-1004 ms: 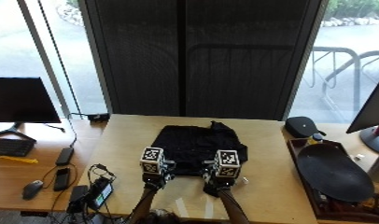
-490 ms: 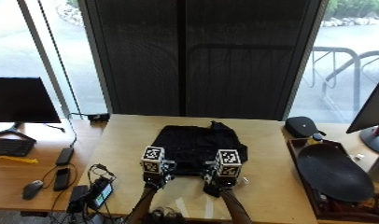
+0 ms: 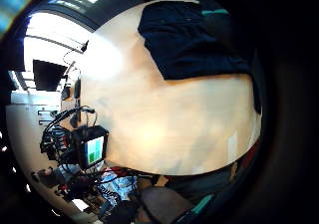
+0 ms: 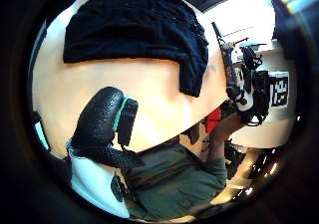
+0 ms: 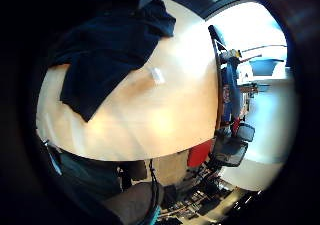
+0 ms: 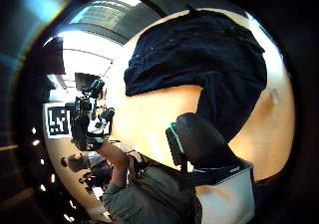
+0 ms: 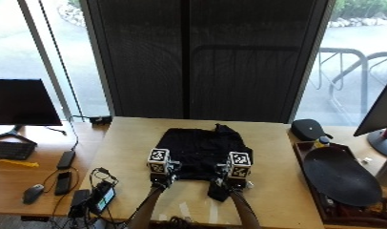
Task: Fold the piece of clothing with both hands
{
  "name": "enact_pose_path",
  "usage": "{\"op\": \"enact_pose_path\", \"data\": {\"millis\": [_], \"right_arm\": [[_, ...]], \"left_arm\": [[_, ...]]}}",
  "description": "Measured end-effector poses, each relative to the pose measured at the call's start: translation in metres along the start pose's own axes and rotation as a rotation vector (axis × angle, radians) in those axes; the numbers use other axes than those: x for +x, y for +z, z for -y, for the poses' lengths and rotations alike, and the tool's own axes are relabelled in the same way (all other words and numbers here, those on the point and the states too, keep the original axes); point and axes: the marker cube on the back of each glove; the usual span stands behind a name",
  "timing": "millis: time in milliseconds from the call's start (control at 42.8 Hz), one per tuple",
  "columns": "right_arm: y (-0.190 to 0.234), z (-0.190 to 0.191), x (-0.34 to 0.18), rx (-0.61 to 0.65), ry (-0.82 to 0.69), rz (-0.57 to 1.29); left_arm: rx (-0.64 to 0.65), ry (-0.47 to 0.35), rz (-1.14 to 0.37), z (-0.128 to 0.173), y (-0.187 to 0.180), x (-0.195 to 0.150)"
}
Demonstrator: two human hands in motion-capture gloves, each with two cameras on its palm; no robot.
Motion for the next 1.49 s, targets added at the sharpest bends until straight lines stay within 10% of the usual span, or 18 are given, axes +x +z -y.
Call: {"op": "enact_pose_path", "data": {"millis": [350, 560, 747, 911, 1168, 1495], "right_arm": [[0.059, 0.026, 0.022, -0.209, 0.059, -0.002], [0.078, 0.042, 0.035, -0.186, 0.059, 0.006], [0.077, 0.050, 0.004, -0.054, -0.269, 0.255], [0.067, 0.034, 0.023, 0.063, -0.010, -0.152], [0.073, 0.015, 0.025, -0.108, -0.108, -0.086], [-0.048, 0.011, 0.007, -0.014, -0.174, 0.118]], "left_arm": [[-0.262, -0.078, 0.274, 0.015, 0.047, -0.012], [-0.100, -0.065, 0.243, 0.027, 0.056, -0.021], [-0.053, -0.059, 0.280, 0.023, 0.055, -0.022], [0.233, 0.030, 0.369, 0.043, 0.048, -0.015], [-0.089, 0.059, 0.363, -0.019, 0.032, -0.023], [0.035, 0.104, 0.256, -0.025, -0.059, -0.041]]}}
